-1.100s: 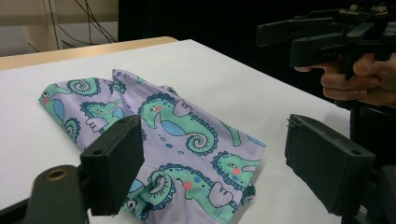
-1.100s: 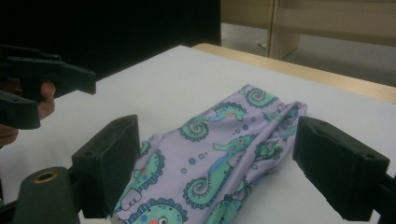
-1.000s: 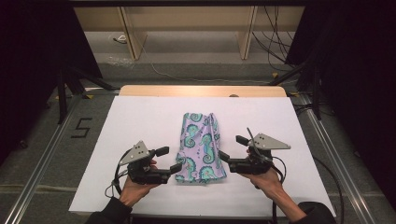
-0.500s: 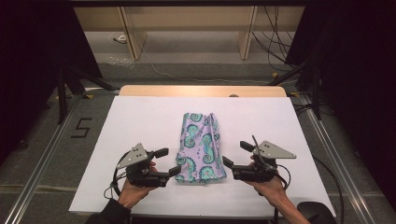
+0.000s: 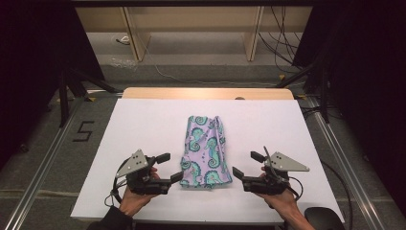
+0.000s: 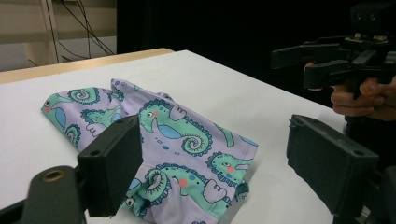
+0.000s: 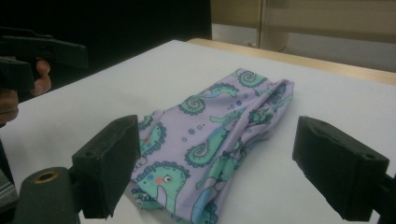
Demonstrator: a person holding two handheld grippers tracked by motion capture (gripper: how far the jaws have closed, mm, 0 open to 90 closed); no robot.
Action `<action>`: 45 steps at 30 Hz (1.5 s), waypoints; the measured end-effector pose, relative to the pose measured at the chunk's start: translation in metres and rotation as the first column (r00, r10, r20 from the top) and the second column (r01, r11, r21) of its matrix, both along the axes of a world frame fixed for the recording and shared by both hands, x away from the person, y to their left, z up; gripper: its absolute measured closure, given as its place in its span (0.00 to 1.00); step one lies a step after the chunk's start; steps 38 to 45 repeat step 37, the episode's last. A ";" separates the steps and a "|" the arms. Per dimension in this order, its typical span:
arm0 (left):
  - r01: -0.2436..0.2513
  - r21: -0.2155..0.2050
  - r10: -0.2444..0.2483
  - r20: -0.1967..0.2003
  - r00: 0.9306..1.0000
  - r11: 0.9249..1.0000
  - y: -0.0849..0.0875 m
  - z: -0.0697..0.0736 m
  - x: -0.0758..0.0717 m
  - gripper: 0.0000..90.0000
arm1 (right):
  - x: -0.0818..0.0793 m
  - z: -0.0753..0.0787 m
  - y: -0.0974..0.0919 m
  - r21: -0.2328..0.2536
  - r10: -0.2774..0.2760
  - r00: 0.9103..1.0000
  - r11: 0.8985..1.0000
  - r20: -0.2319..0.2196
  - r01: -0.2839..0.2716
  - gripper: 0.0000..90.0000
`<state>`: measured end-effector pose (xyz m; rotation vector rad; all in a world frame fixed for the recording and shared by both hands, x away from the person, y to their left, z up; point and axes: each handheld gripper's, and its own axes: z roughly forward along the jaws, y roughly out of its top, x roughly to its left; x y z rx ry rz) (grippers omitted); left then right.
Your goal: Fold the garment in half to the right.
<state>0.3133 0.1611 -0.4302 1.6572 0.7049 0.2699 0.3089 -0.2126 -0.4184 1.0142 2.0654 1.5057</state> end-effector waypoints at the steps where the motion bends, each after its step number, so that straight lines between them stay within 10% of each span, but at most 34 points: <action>1: 0.000 -0.003 0.000 0.003 1.000 1.000 0.000 0.000 -0.001 0.20 | -0.001 -0.001 -0.001 -0.002 -0.002 1.000 1.000 -0.002 0.002 0.18; 45: -0.011 -0.016 0.011 -0.012 1.000 1.000 0.001 -0.002 -0.003 0.20 | -0.007 0.002 -0.010 0.011 -0.009 1.000 1.000 0.001 0.009 0.18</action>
